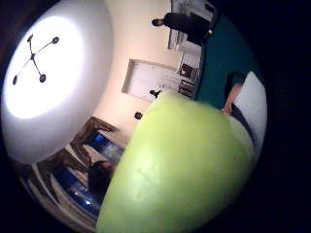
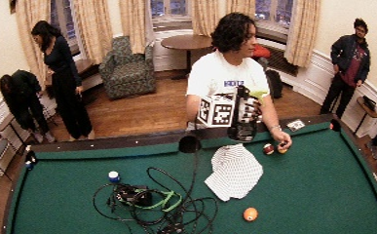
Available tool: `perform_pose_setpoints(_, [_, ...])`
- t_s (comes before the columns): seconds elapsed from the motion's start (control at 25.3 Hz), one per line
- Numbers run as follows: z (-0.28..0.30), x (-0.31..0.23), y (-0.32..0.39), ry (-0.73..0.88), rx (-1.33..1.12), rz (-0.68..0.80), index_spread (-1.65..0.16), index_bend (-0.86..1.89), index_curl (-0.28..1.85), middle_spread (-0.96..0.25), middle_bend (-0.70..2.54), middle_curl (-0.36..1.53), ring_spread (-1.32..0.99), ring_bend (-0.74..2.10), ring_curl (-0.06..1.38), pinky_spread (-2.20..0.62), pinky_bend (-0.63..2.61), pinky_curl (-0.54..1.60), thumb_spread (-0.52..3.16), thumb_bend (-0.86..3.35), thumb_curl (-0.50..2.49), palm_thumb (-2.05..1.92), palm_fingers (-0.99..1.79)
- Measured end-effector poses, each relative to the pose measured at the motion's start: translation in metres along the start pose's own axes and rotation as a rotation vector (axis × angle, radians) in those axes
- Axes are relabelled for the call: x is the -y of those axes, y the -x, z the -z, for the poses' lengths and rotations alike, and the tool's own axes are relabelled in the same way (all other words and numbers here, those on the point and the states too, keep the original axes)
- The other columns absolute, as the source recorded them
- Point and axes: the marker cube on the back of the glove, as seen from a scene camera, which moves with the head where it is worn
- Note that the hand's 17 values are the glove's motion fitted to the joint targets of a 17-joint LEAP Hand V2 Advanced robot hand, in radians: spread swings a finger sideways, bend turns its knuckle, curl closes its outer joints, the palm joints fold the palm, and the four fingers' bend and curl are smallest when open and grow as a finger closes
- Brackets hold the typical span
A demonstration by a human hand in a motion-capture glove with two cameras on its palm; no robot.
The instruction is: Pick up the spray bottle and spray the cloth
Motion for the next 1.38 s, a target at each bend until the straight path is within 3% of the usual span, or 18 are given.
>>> perform_pose_setpoints(0.24, [-0.055,0.011,-0.035,-0.058,-0.009,0.005,-0.26,0.43,0.60,-0.20,0.69,0.56,-0.22,0.71,0.49,-0.31,0.40,0.39,0.33,-0.03,0.84,0.89,1.39])
perform_pose_setpoints(0.79, [-0.178,0.027,-0.148,-0.036,-0.027,-0.156,-0.26,0.43,0.60,-0.19,0.70,0.57,-0.22,0.70,0.48,-0.32,0.40,0.39,0.33,-0.03,0.85,0.89,1.39])
perform_pose_setpoints(1.38, [-0.246,0.040,-0.164,0.023,0.003,-0.110,-0.25,0.43,0.60,-0.19,0.69,0.56,-0.22,0.70,0.48,-0.31,0.40,0.39,0.33,-0.03,0.85,0.89,1.39])
